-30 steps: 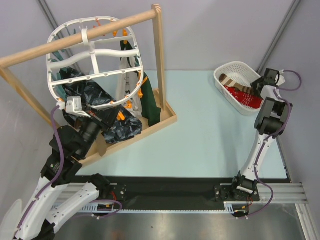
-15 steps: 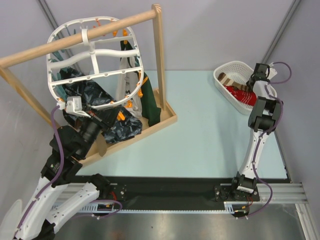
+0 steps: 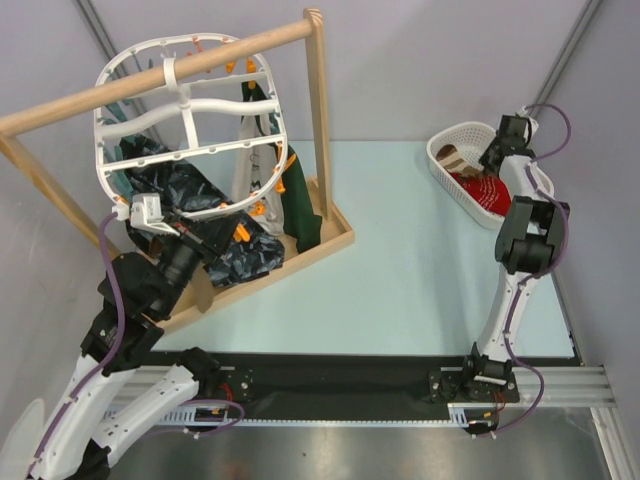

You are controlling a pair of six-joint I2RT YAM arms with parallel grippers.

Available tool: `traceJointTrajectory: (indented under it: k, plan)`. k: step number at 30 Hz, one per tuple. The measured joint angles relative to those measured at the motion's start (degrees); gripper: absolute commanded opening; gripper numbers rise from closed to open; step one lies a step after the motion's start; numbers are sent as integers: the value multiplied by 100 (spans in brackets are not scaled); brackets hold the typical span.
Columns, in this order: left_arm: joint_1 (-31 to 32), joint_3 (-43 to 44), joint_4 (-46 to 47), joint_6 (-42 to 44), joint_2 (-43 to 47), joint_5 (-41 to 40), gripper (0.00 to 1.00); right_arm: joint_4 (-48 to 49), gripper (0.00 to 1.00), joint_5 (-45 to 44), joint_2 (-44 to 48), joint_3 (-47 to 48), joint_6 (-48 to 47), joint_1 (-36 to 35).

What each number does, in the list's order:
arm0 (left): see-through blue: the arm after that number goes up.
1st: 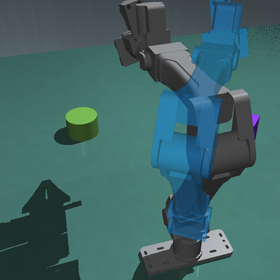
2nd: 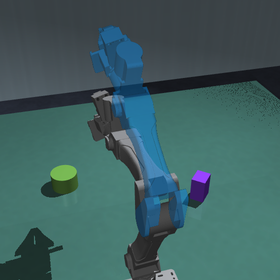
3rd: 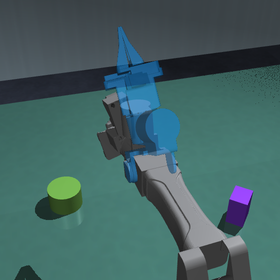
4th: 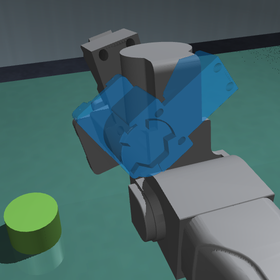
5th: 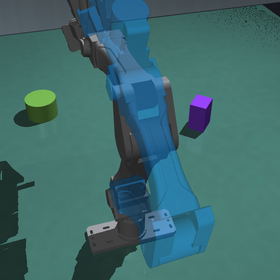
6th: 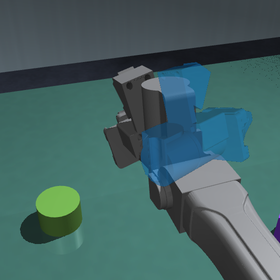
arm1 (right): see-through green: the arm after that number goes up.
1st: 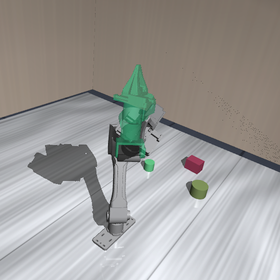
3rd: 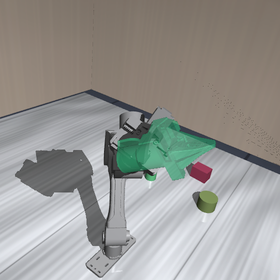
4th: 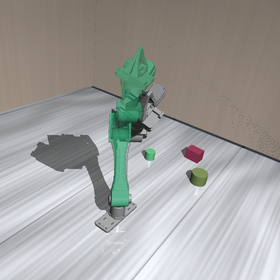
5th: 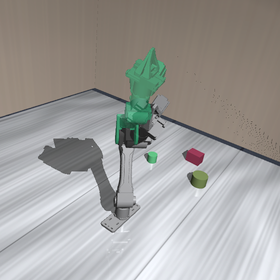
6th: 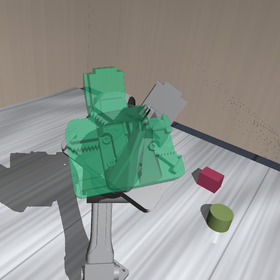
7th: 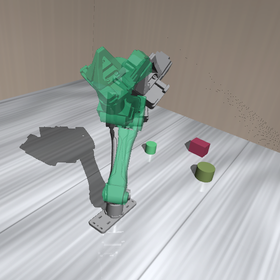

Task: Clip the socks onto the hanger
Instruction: Pick up the sock from the bin.

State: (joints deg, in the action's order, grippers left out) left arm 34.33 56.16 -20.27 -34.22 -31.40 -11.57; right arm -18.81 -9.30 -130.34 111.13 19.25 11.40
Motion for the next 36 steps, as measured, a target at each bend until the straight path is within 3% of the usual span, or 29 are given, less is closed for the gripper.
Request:
traceJointTrajectory:
  k: [3, 7, 14, 18, 23, 28, 32, 34, 36]
  plan:
    - [0, 13, -11, -63, -15, 28, 0, 153, 0, 271, 977, -673, -190, -319]
    - [0, 68, -46, -138, -61, 85, 0, 208, 0, 470, 1897, -780, -525, -723]
    - [0, 68, -48, -179, -59, 146, 0, 181, 0, 197, 2321, -721, -1499, -802]
    - [0, 68, -50, -175, -63, 146, 0, 61, 0, -793, 2076, -710, -2603, -968]
    - [0, 74, -48, -157, -127, 144, 0, 52, 0, -1696, 1141, -175, -3895, -1386]
    - [-2, 98, -42, -122, -184, 144, 0, -234, 0, -1550, -155, 750, -4282, -1401]
    - [-2, 157, -66, -68, -238, 140, 0, -704, 0, -1150, -675, 938, -4087, -1196]
    - [-2, 170, -72, -39, -251, 138, 0, -896, 5, -914, -741, 922, -3906, -1036]
    - [0, 170, -83, -24, -251, 133, 0, -1040, 24, -651, -745, 922, -3615, -844]
